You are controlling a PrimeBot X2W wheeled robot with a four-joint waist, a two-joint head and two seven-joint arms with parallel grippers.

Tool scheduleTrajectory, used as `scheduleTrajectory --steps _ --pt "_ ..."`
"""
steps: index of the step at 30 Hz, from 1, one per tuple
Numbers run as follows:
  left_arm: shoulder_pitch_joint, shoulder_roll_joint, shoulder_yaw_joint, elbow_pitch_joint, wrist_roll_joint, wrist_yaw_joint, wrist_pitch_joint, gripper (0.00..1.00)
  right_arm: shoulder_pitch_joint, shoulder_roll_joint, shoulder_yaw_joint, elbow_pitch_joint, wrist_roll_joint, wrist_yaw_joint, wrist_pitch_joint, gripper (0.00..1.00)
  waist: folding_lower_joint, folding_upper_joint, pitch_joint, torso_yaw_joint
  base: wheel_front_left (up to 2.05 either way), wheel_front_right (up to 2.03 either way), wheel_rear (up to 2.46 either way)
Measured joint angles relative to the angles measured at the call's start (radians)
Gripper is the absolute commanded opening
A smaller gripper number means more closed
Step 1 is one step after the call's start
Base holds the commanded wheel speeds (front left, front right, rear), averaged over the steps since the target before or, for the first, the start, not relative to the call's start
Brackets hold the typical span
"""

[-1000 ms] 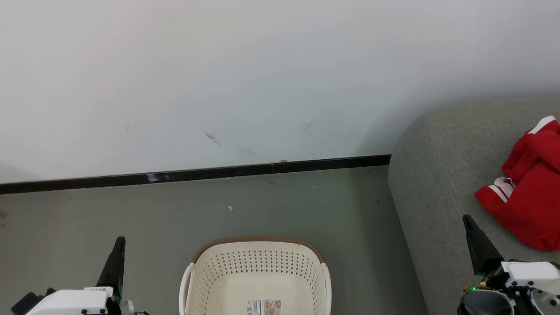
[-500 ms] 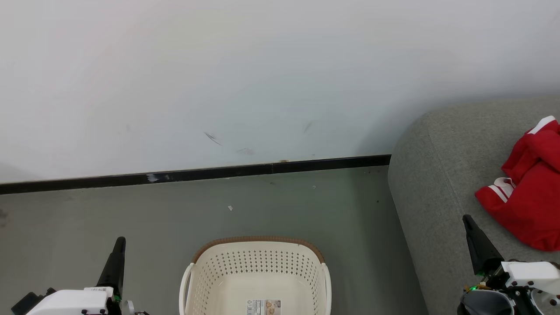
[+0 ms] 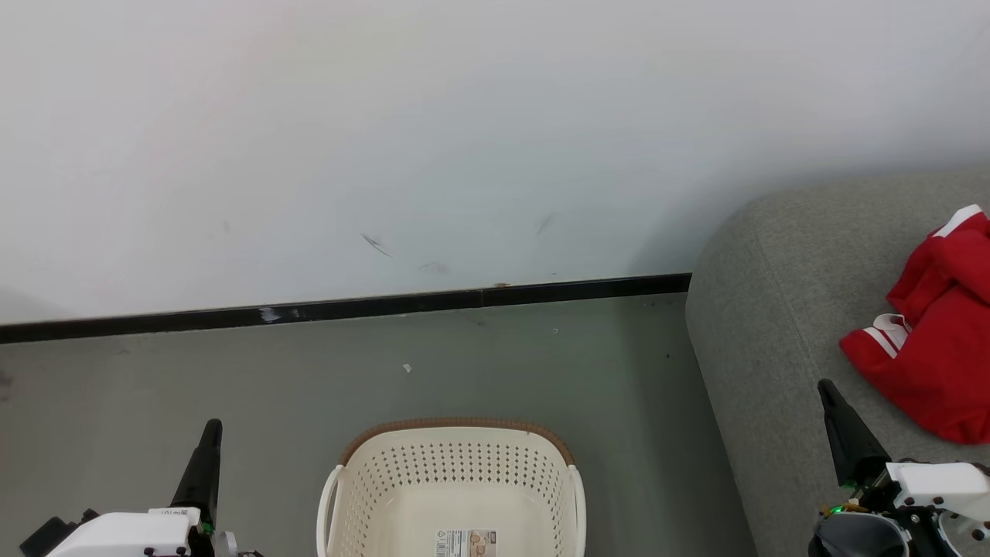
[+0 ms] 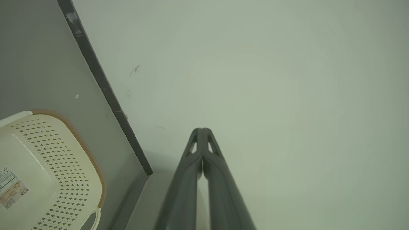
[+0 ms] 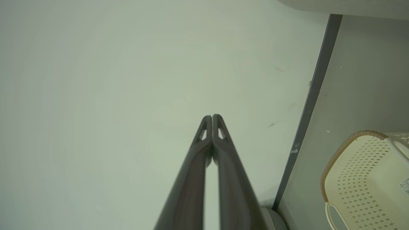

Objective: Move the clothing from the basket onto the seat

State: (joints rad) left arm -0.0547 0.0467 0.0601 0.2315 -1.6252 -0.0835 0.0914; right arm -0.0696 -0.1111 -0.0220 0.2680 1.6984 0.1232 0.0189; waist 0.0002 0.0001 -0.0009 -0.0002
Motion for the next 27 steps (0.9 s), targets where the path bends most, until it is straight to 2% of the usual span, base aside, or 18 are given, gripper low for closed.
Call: scheduleTrajectory --steps 27 --pt "0.0 0.0 0.001 0.001 0.0 -0.003 0.0 0.0 0.0 0.0 0.0 0.0 0.0 0.0 0.0 0.0 -0.0001 0.0 0.0 0.0 0.0 0.0 0.0"
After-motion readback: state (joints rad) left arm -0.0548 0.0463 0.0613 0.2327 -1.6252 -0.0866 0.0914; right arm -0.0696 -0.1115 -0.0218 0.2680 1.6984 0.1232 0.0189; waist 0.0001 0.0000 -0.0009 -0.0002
